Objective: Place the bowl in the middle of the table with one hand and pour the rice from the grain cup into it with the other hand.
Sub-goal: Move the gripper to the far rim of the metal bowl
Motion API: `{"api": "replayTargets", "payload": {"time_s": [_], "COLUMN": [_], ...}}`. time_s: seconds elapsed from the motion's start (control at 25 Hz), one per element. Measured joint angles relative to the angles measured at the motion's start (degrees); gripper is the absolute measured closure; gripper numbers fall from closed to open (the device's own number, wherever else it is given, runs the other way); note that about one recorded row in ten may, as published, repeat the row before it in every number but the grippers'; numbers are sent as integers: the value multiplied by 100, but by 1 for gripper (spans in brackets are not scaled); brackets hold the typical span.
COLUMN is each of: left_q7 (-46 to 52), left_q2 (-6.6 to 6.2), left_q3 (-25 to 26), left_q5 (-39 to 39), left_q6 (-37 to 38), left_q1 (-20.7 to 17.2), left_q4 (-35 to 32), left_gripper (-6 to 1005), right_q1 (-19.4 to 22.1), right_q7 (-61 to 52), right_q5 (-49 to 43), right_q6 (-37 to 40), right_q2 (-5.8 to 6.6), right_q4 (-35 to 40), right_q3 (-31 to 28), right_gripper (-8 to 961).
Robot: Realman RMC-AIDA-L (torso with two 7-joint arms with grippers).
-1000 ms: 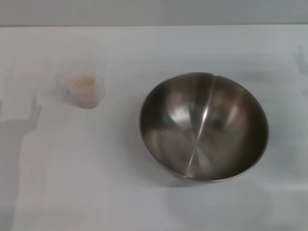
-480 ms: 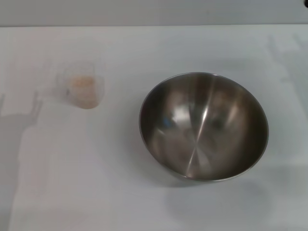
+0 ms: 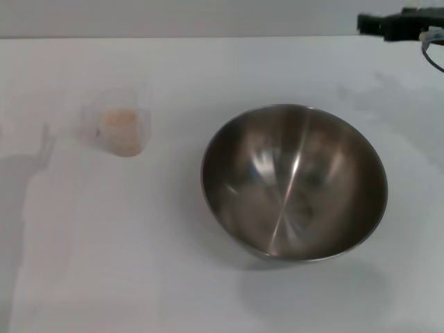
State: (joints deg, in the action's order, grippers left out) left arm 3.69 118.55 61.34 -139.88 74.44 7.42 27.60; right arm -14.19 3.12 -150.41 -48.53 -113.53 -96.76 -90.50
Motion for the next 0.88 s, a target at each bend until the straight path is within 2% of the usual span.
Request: {"api": "replayTargets", "payload": {"time_s": [0.12,0.16,0.2,0.28,0.36,0.52,0.72,0.88], "left_q7": [-7,-25,-25,-20,-11,-12,0,0], "left_q2": [-5,-7,-7,-8,-8,-2,1,1], "left_q3": [56,95,95,109,119,147,158,159], "left_q5": [-1,-1,-1,-1,-2,-3,-4,-5], "left_q6": [2,22,22,77,165,207,222,291], "left_q1": [40,69,69,109,166,224,242,247], "left_q4": [-25,-55,-55,-117,-223,-296,-309,-310], "left_gripper": [156,156,156,156,156,156,155,155], "right_q1": [-543,-888,-888,-1194,-1525,-1792,-1986,-2093], "right_q7": [672,1004,1004,1192,1352,1509,1673,1820], "right_q5": [264,362,362,368,368,314,232,252], "right_q6": [-1933,-2833,-2833,-3432,-3874,-4166,-4228,-4050], "right_q2": [-312,-427,-427,-431,-339,-261,-226,-248], "right_q4": [-187,-71,-71,176,576,1003,1430,1918], "right_q3": [-855,-1264,-1264,-1452,-1572,-1648,-1661,-1666], "right_gripper": [176,176,176,177,177,179,180,199]}}
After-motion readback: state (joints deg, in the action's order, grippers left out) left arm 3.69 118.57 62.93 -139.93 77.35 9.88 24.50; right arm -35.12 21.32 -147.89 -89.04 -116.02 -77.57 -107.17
